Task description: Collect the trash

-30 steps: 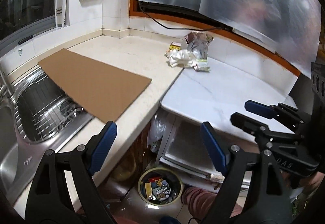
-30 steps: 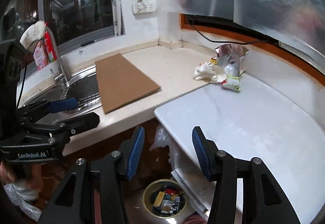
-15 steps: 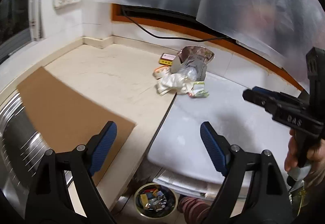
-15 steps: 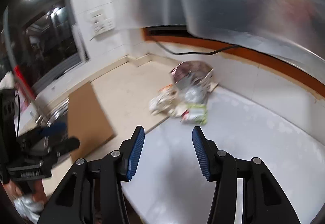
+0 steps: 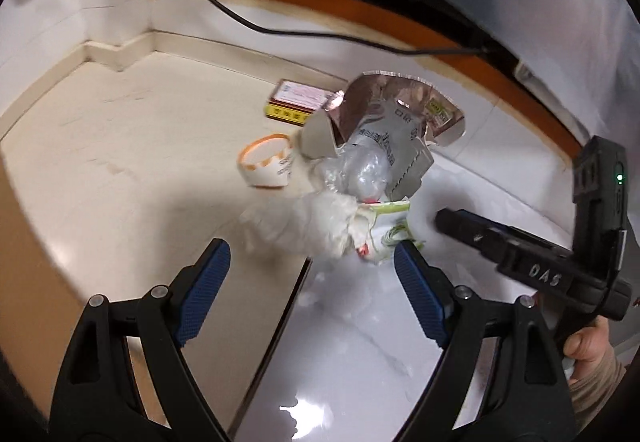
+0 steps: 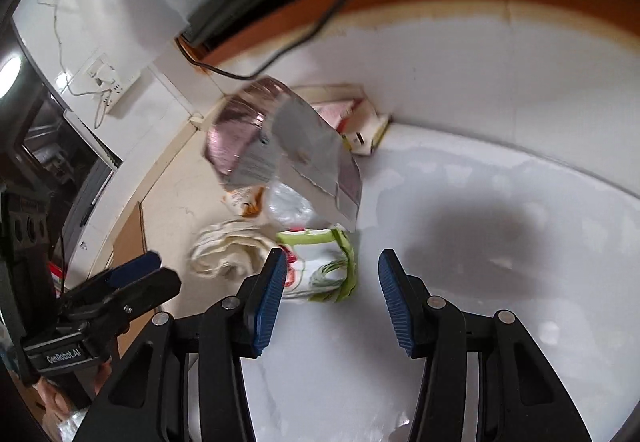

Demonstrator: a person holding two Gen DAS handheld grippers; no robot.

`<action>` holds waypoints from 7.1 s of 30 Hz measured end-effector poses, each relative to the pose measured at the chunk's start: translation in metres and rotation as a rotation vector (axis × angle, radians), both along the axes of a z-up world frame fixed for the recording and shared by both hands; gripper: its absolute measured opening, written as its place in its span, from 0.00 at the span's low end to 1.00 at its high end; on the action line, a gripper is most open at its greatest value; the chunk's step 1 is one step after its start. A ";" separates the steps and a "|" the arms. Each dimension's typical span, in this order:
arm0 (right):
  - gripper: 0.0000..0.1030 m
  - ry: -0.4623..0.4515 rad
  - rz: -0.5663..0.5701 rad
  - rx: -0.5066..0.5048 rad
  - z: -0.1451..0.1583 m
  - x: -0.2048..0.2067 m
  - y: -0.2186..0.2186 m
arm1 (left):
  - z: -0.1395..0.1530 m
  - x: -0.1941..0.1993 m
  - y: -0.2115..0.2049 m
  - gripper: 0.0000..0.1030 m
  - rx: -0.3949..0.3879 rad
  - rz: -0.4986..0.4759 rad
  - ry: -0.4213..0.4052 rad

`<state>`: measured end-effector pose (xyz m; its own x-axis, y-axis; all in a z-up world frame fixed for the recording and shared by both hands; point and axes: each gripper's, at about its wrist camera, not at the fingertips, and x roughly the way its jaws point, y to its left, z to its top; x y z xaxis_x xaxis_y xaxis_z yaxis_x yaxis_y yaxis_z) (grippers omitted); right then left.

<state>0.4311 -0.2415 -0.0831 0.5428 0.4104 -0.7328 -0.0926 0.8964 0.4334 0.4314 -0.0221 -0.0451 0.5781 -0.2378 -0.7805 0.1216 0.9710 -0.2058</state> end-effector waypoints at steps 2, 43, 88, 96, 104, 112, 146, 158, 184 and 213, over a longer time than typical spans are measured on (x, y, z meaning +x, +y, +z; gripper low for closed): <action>0.48 -0.004 0.006 0.001 -0.010 0.011 -0.001 | -0.009 0.016 -0.004 0.80 0.003 -0.044 0.020; 0.01 -0.268 0.272 -0.187 -0.002 -0.134 0.075 | 0.025 -0.150 0.011 0.58 0.035 -0.010 -0.131; 0.01 -0.122 0.380 -0.503 -0.176 -0.370 0.163 | -0.193 -0.342 0.037 0.59 0.104 0.130 0.075; 0.01 -0.046 0.376 -0.520 -0.222 -0.345 0.162 | -0.240 -0.324 0.036 0.59 0.111 0.112 0.141; 0.01 0.026 0.392 -0.534 -0.265 -0.325 0.166 | -0.272 -0.306 0.039 0.60 0.088 0.108 0.183; 0.02 0.067 0.416 -0.542 -0.290 -0.318 0.174 | -0.295 -0.289 0.033 0.61 0.096 0.089 0.227; 0.14 0.154 0.389 -0.441 -0.290 -0.311 0.164 | -0.307 -0.280 0.040 0.81 0.089 0.100 0.311; 0.14 0.094 0.331 -0.411 -0.234 -0.328 0.149 | -0.251 -0.301 0.038 0.81 0.064 0.112 0.246; 0.44 -0.275 0.163 -0.302 0.069 -0.260 0.096 | 0.019 -0.267 0.007 0.81 0.142 -0.004 -0.192; 0.12 -0.190 -0.052 -0.322 0.014 0.066 0.029 | -0.009 -0.014 -0.018 0.81 0.113 0.036 -0.086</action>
